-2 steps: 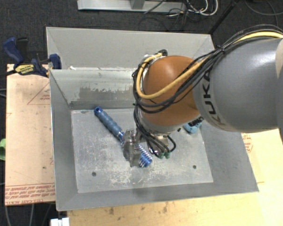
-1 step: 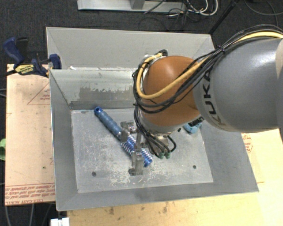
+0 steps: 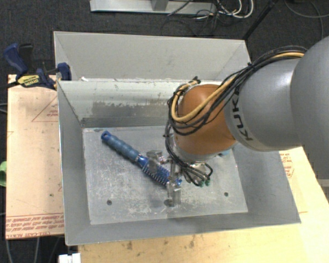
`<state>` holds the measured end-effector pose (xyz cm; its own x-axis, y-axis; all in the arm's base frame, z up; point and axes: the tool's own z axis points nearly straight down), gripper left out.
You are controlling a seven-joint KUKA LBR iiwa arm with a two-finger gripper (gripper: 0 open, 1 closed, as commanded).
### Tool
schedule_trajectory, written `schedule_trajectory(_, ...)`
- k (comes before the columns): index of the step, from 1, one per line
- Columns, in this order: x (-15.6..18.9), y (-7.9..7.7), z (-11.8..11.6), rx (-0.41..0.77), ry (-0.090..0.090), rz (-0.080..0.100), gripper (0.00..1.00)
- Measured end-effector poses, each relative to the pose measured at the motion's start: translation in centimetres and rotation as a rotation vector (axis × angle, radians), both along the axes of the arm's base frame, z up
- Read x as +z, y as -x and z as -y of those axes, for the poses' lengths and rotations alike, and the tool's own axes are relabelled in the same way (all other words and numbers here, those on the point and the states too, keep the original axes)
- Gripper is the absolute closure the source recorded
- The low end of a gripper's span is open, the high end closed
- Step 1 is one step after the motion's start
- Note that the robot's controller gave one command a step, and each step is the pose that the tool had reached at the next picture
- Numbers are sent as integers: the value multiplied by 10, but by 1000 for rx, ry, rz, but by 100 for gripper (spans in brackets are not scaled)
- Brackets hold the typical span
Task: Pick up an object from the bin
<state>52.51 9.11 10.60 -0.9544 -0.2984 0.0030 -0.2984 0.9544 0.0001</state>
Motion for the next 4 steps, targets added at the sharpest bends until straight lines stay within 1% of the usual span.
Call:
schedule_trajectory(1,-33,-50,27,-77,-6,18,0)
schedule_trajectory(2,-29,-51,25,-76,-8,22,100)
schedule_trajectory(3,-2,-53,13,-88,-4,9,100)
schedule_trajectory(4,-4,-52,14,-90,-3,5,0)
